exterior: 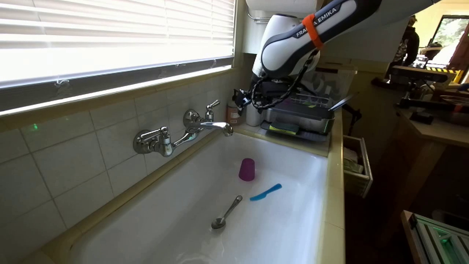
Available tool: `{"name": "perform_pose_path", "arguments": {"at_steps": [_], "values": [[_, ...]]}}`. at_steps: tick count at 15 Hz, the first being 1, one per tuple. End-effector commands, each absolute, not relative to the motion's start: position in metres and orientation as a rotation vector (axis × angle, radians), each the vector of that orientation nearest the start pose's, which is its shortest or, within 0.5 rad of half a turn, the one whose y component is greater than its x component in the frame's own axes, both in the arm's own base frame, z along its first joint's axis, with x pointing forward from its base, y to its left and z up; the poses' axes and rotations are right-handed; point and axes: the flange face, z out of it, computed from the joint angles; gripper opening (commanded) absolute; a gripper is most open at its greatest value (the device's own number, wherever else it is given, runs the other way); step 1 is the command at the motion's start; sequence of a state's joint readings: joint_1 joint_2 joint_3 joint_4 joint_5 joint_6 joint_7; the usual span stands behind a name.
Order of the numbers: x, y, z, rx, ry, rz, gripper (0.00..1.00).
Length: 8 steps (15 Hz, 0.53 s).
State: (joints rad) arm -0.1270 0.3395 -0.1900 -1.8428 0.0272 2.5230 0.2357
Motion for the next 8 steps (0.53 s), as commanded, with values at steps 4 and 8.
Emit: {"name": "perform_pose_path", "arguments": {"at_steps": [4, 8], "values": [[0.660, -0.185, 0.418, -3.026, 0.746, -0.738, 1.00], [0.679, -0.178, 0.435, -3.026, 0.656, -0.798, 1.00]]}}
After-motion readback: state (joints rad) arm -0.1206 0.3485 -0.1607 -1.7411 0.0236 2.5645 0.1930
